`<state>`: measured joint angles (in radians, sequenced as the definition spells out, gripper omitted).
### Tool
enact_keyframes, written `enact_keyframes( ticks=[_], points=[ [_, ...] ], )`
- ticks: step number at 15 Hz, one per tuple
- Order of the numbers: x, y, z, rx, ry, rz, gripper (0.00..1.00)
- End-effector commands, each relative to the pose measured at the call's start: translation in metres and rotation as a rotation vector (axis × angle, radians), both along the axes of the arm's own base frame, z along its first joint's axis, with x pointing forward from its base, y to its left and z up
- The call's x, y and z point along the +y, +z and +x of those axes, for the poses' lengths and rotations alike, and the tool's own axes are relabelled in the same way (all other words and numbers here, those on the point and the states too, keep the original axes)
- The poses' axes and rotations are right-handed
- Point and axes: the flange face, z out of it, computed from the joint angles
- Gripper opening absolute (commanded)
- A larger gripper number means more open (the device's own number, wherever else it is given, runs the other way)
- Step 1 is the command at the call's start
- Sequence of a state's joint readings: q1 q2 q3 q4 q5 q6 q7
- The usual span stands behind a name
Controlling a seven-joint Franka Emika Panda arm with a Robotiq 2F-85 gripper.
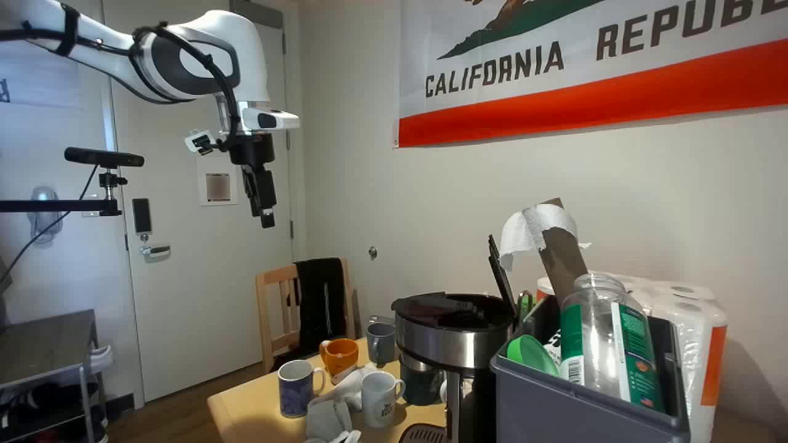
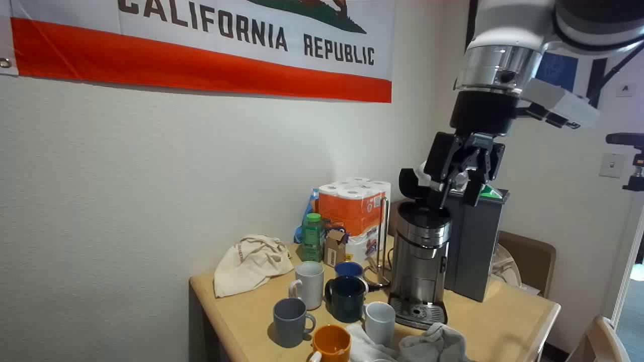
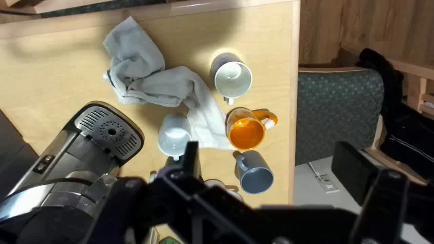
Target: Tip the mug over the coffee machine chamber
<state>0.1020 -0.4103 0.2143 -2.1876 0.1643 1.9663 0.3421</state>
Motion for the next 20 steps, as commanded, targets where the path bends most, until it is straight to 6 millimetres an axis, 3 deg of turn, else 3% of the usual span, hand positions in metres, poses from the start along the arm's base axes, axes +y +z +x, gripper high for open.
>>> enact_keyframes(
  ticks=[1, 4, 7, 13, 20],
  points=[
    [0.000, 0.001, 0.000, 0.001, 0.000, 0.000, 1.00],
    [-0.006, -0.014, 0.009, -0.005, 0.007, 0.007, 1.00],
    [-0.015, -0.042, 0.021, -0.013, 0.003, 0.019, 1.00],
    [-0.035, -0.127, 0.048, -0.049, 0.035, 0.017, 1.00],
    [-0.021, -0.224, 0.056, -0.026, 0.060, 0.008, 1.00]
  ],
)
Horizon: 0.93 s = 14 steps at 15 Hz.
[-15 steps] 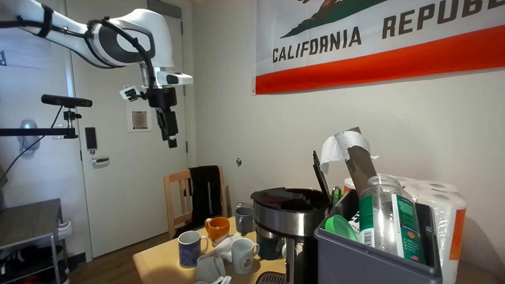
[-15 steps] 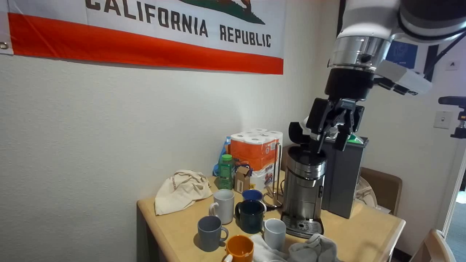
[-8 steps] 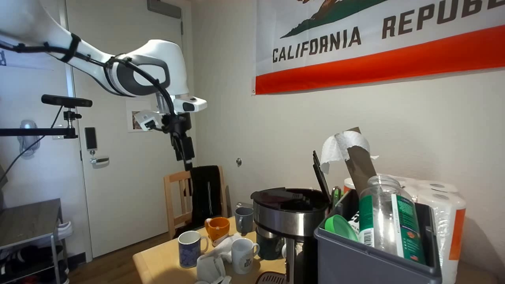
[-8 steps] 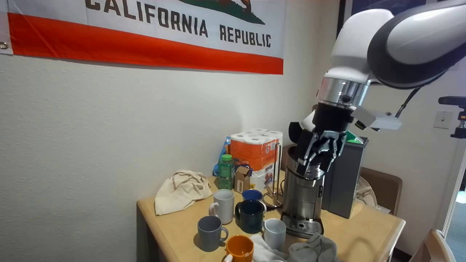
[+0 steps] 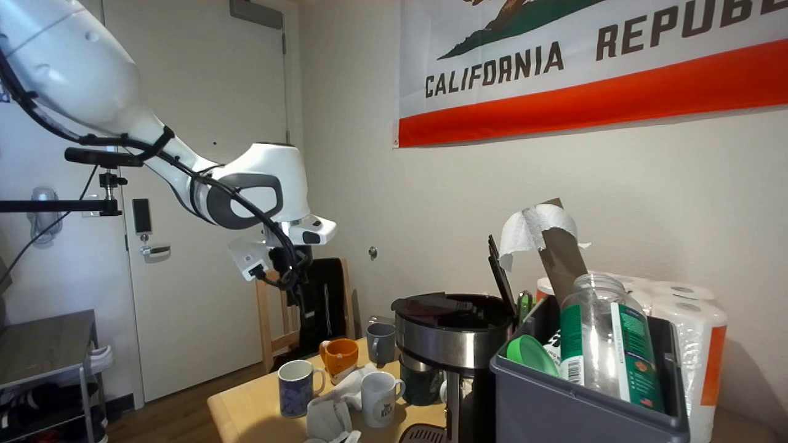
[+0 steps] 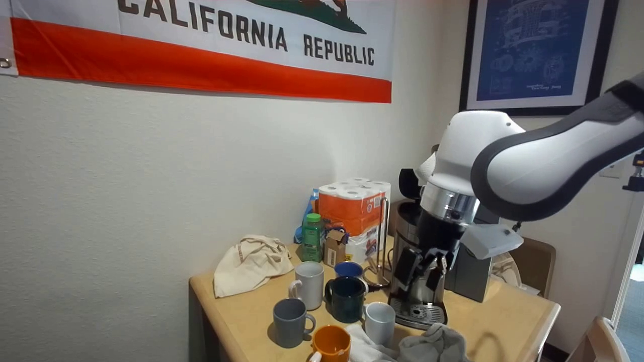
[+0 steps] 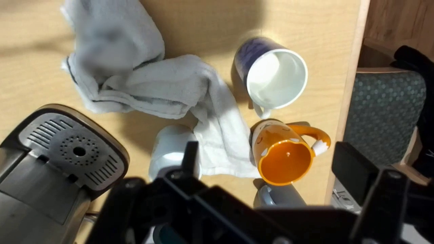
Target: Tip the mug over the coffee machine chamber
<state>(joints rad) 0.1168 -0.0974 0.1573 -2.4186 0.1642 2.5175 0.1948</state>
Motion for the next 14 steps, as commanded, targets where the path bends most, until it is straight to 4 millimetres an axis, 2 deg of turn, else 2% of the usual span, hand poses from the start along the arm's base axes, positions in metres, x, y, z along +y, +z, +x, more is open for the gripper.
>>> enact_keyframes(
  ticks=[1, 7, 14],
  points=[
    [0.012, -0.038, 0.000, -0.002, 0.020, -0.002, 1.00],
    [0.026, -0.101, -0.001, 0.004, 0.051, -0.056, 1.00],
    [0.042, -0.160, -0.007, 0.032, 0.061, -0.147, 1.00]
  ],
)
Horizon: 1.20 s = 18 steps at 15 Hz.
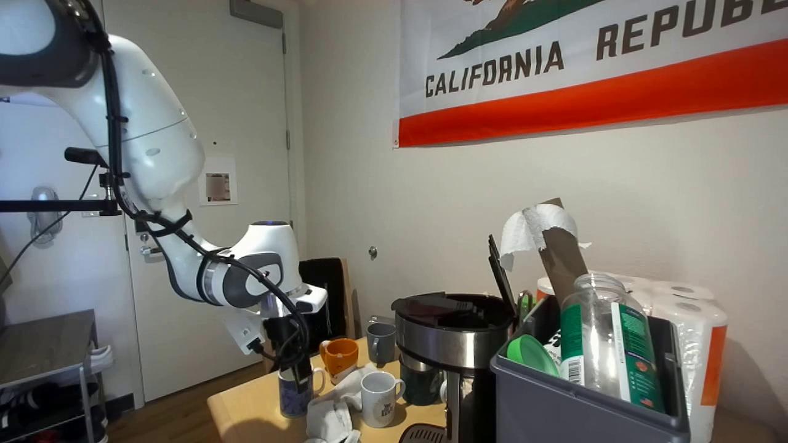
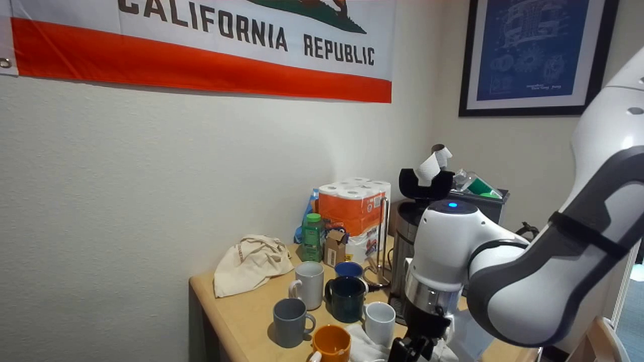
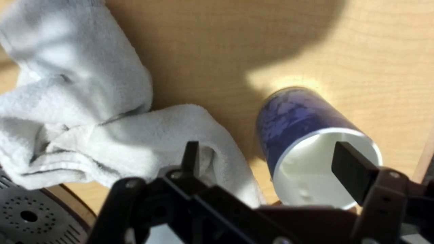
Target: Tip the mug over the coffee machine chamber
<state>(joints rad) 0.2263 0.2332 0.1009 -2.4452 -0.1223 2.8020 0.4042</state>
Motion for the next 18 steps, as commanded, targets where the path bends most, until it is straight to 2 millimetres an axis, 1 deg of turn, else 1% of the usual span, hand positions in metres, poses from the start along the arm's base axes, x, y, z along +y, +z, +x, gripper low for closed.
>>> enact_keyframes(
  ticks=[1, 2, 3, 4, 5, 6, 7, 8, 9, 10, 11, 12, 14, 15, 18],
  points=[
    [0.011, -0.021, -0.001, -0.005, -0.004, -0.041, 1.00],
    [0.014, -0.024, -0.001, -0.006, -0.006, -0.047, 0.96],
    [0.017, -0.025, -0.001, -0.008, -0.011, -0.054, 0.82],
    [0.019, -0.026, 0.000, -0.010, -0.017, -0.058, 0.72],
    [0.021, -0.026, -0.001, -0.007, -0.023, -0.057, 0.68],
    [0.023, -0.027, 0.000, -0.008, -0.026, -0.062, 0.59],
    [0.024, -0.029, 0.001, -0.006, -0.030, -0.064, 0.88],
    [0.025, -0.029, 0.001, -0.005, -0.032, -0.066, 0.89],
    [0.026, -0.029, 0.003, -0.005, -0.038, -0.069, 0.94],
    [0.027, -0.030, 0.004, -0.006, -0.036, -0.071, 0.79],
    [0.028, -0.030, 0.005, -0.007, -0.038, -0.067, 0.57],
    [0.029, -0.030, 0.006, -0.006, -0.038, -0.065, 0.56],
    [0.030, -0.029, 0.007, -0.001, -0.043, -0.063, 0.40],
    [0.030, -0.028, 0.008, 0.004, -0.049, -0.062, 0.31],
    [0.029, -0.026, 0.010, 0.030, -0.081, -0.059, 0.08]
  ],
)
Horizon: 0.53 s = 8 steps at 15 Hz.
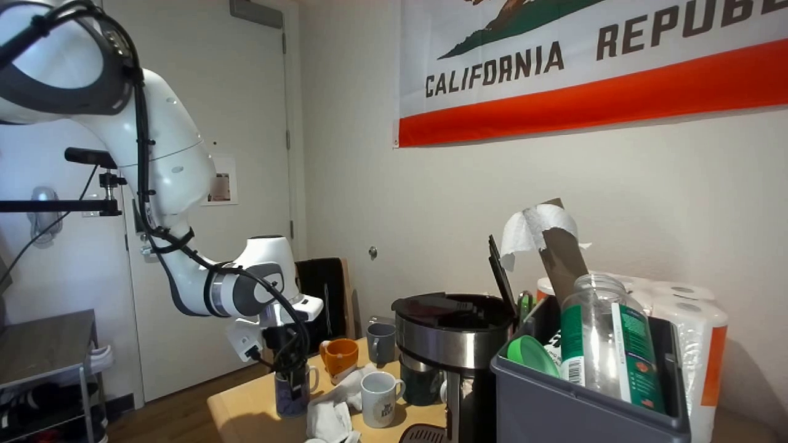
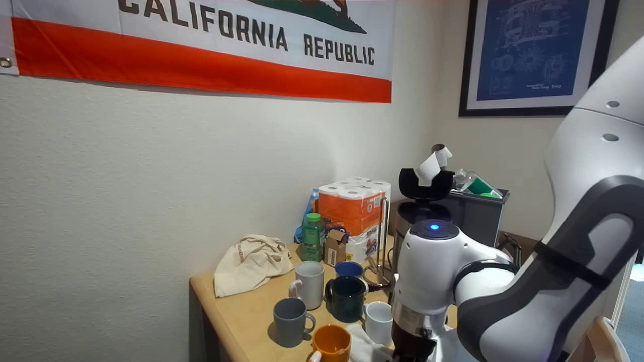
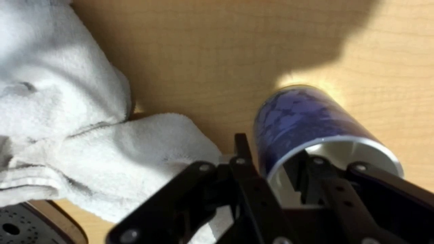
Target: Tip the mug over the coffee machine chamber
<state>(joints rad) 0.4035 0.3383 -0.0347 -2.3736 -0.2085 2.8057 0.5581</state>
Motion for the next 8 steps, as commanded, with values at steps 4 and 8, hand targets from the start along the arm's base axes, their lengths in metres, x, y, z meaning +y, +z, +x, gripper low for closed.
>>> enact_keyframes(
  ticks=[4, 8],
  points=[
    [-0.001, 0.008, 0.007, 0.084, -0.126, 0.004, 0.02],
    [-0.003, 0.017, 0.010, 0.127, -0.185, 0.029, 0.04]
  ],
)
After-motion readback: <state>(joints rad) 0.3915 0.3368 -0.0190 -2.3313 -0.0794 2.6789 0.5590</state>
